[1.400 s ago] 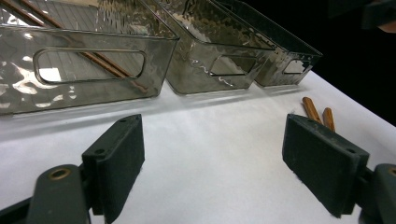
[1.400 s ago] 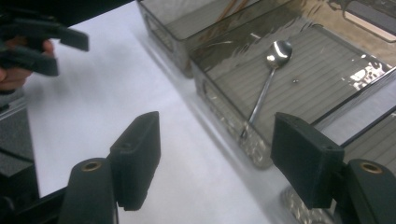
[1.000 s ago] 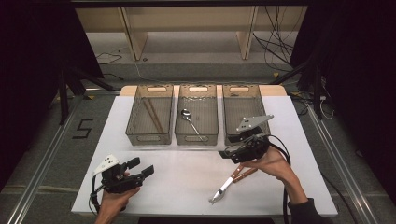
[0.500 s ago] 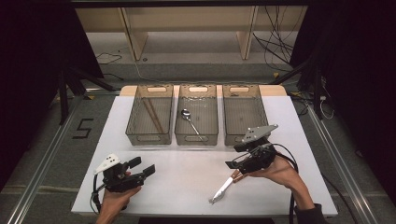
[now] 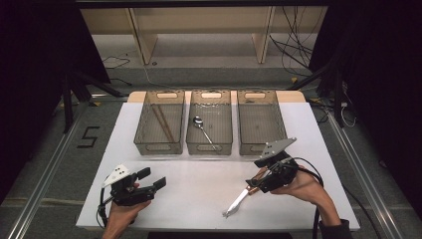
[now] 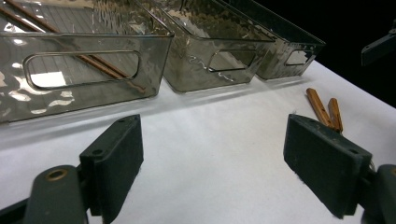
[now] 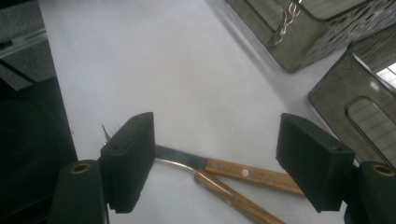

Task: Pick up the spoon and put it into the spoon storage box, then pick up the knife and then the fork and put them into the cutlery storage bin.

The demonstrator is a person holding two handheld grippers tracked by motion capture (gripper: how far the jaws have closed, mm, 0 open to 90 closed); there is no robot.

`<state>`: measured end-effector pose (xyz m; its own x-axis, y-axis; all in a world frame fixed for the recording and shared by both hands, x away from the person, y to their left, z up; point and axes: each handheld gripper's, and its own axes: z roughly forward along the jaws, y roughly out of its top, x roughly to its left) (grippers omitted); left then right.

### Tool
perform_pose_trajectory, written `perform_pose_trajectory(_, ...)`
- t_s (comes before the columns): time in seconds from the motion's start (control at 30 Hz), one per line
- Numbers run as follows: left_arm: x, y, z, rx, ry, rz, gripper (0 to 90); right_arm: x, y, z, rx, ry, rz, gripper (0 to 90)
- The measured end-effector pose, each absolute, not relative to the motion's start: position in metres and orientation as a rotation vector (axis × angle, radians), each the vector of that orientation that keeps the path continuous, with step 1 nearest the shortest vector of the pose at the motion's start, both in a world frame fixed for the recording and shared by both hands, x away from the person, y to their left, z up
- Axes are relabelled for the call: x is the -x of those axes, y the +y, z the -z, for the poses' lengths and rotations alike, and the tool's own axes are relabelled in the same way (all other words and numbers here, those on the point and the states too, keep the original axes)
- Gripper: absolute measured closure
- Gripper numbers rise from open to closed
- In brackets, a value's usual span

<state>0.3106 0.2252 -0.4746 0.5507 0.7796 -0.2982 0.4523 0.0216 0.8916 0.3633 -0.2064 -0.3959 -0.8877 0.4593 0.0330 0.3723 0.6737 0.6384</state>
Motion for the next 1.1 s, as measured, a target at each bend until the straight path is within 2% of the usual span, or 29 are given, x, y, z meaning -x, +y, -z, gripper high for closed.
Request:
perform_pose_trajectory(0.57,-0.31,0.222,0.475,-1.646,1.038,-0.373,19.6,-0.366,-0.208,0.413,-0.644,2.848,-0.802,29.8)
perform_pose_trajectory(1.1,-0.308,0.222,0.475,-1.642,1.036,-0.372,19.6,-0.368,-0.208,0.426,-0.551,2.908,-0.639,37.1)
